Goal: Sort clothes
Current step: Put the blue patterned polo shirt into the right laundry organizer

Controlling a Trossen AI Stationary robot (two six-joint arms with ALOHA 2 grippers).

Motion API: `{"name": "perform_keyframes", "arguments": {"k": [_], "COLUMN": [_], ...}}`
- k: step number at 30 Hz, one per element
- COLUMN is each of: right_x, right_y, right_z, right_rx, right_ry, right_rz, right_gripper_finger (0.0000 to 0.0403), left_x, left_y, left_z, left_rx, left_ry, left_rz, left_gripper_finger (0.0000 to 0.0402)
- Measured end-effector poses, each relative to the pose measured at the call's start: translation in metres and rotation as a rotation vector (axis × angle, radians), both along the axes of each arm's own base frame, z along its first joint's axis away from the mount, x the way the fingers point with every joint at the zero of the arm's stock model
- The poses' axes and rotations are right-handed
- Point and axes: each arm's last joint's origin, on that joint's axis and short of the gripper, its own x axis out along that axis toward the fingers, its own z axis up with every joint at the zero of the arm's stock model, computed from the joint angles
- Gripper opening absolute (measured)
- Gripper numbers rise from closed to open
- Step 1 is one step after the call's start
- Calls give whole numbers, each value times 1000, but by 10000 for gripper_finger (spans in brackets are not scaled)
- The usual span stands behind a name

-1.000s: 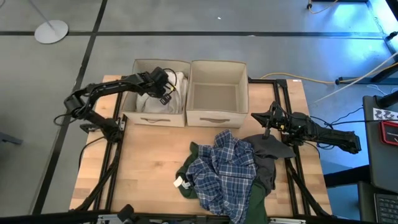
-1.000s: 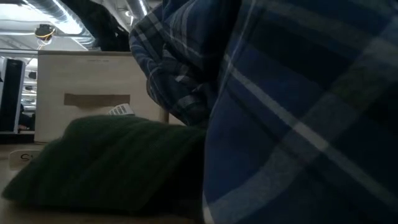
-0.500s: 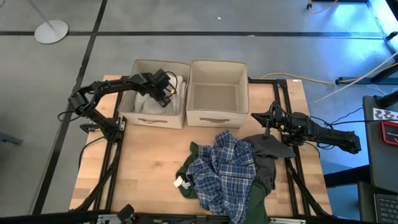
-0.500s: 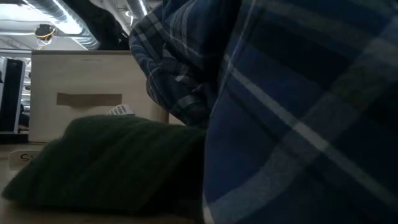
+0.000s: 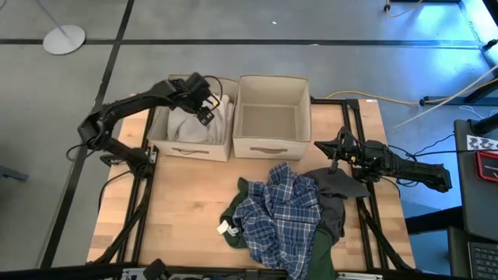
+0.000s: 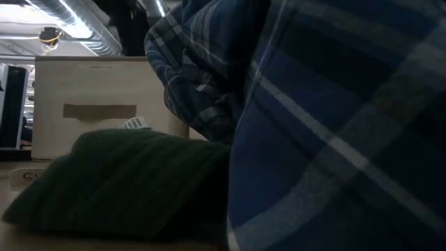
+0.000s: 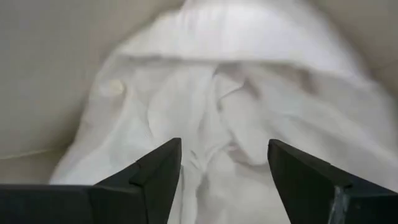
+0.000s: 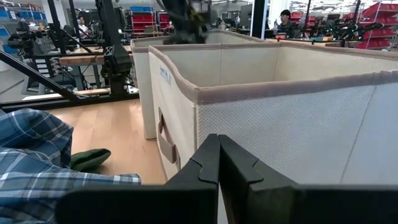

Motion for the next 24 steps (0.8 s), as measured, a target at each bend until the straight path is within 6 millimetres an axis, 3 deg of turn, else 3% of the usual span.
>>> {"name": "perform_keyframes", "arguments": {"k": [6, 12, 17, 24], "right_x": [0, 0, 0, 0], "right_y": [0, 0, 0, 0], "right_z": [0, 0, 1, 0], "right_rx": [0, 1, 2, 2], "right_ry": [0, -5, -7, -7], "right_rz": [0, 0, 0, 0], "right_gripper_finger": [5, 5, 5, 5], "left_x": [-7, -18, -15, 8], "left_y": [-32, -85, -133, -194], "left_z": [49, 85, 98, 93], "left_rx": [113, 165, 136, 43], "left_ry": [-154, -346, -495, -625], "left_rz": [-79, -197, -374, -599], "left_gripper_finger": [231, 231, 231, 231]}}
